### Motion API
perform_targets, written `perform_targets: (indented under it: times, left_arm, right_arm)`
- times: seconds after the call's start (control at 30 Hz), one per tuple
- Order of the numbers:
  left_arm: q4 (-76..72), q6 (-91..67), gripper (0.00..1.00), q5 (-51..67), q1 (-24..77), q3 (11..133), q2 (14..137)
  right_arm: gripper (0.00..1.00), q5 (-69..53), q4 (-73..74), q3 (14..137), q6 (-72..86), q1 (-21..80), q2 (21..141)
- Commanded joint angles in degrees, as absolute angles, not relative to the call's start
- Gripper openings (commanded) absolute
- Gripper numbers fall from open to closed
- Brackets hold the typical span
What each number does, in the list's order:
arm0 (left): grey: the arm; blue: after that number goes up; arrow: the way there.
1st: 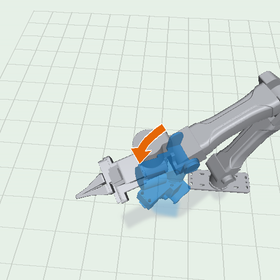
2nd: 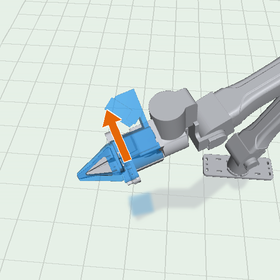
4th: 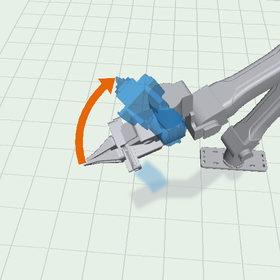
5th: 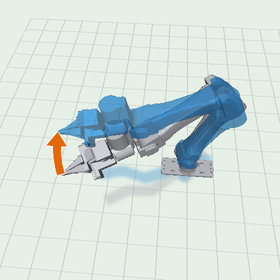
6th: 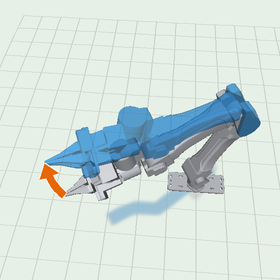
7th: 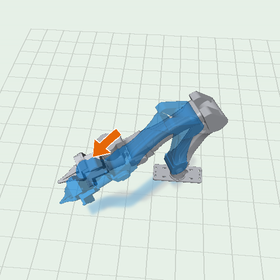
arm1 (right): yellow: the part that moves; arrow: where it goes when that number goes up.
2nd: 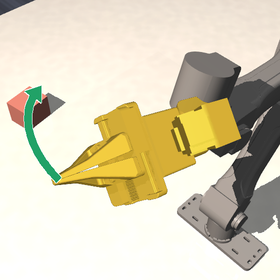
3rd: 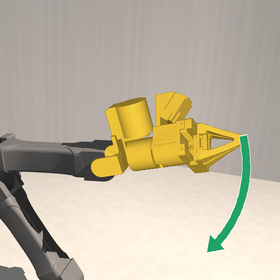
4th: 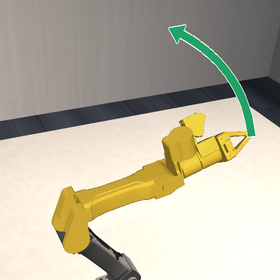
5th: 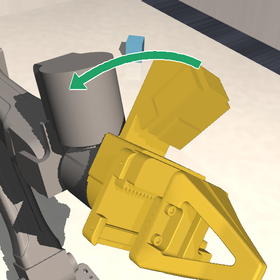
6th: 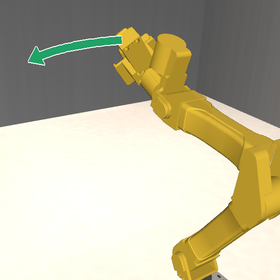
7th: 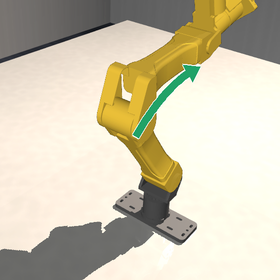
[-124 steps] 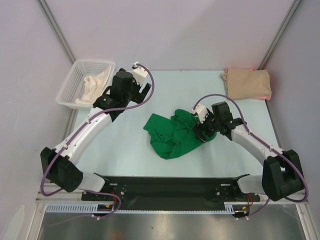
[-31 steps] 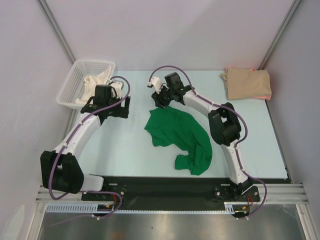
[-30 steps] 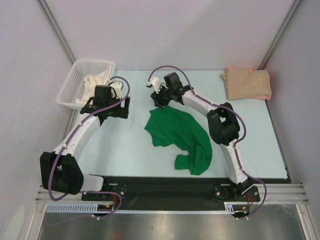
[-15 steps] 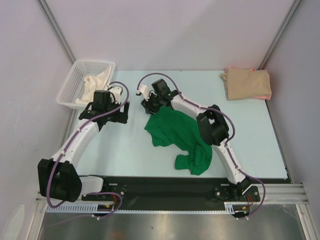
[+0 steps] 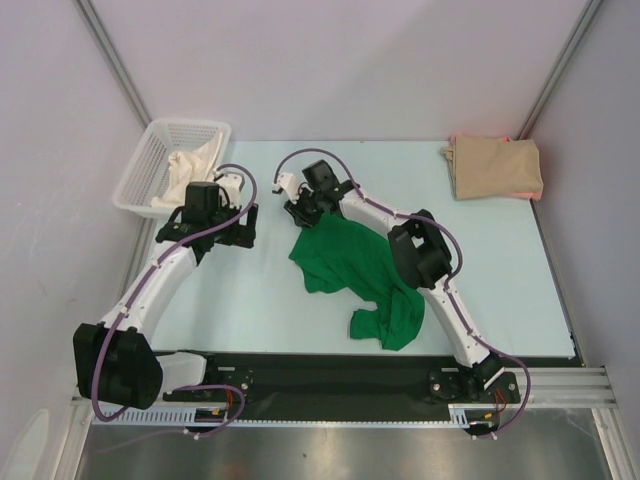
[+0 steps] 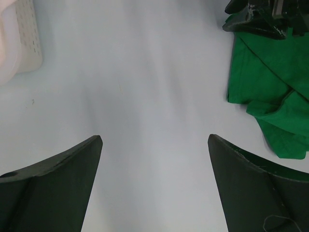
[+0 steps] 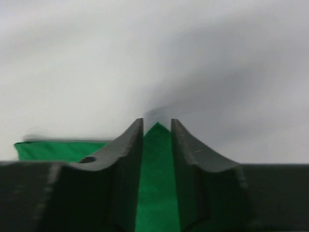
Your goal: Fold and stack the t-shirts
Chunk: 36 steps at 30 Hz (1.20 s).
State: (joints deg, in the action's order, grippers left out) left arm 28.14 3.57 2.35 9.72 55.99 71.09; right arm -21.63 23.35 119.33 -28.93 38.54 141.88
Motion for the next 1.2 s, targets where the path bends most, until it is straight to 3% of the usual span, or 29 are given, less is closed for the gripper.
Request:
perform_targets:
  times: [0.0, 0.07, 0.13, 0.47, 0.53, 0.57, 0.63, 1.0, 1.17]
  left_arm:
    - [27.1, 3.6, 0.97, 3.4, 9.5, 56.9, 69.5]
    - [27.2, 3.7, 0.97, 3.4, 9.5, 57.2, 69.9]
    - [27.2, 3.8, 0.97, 3.3, 9.5, 57.5, 70.0]
    - [26.7, 3.5, 0.97, 3.4, 9.4, 58.0, 70.8]
    - [26.5, 3.5, 0.97, 3.5, 9.3, 58.1, 70.8]
    - [26.5, 3.5, 0.97, 3.5, 9.4, 58.1, 71.0]
    - [26.5, 3.6, 0.97, 3.4, 9.4, 58.4, 71.2]
    - [26.1, 5.0, 0.96, 2.8, 9.3, 60.5, 74.2]
    - [26.9, 4.6, 0.93, 7.4, 9.6, 64.6, 81.9]
  right_arm:
    - [0.31, -21.0, 24.2, 123.6, -29.4, 38.6, 143.7]
    - [0.22, -20.9, 24.9, 124.5, -29.5, 38.6, 144.4]
    - [0.21, -21.0, 26.0, 124.9, -30.0, 38.6, 144.6]
    - [0.29, -20.4, 24.7, 120.3, -29.3, 38.4, 141.2]
    - [0.22, -20.0, 25.1, 120.6, -29.4, 38.5, 141.3]
    - [0.10, -19.6, 25.1, 120.7, -29.3, 38.5, 141.3]
    - [0.00, -18.5, 25.1, 120.8, -29.0, 38.4, 141.2]
    - [0.00, -15.3, 23.9, 120.2, -29.4, 35.7, 127.5]
    - [0.00, -15.3, 25.5, 118.5, -29.2, 34.0, 121.0]
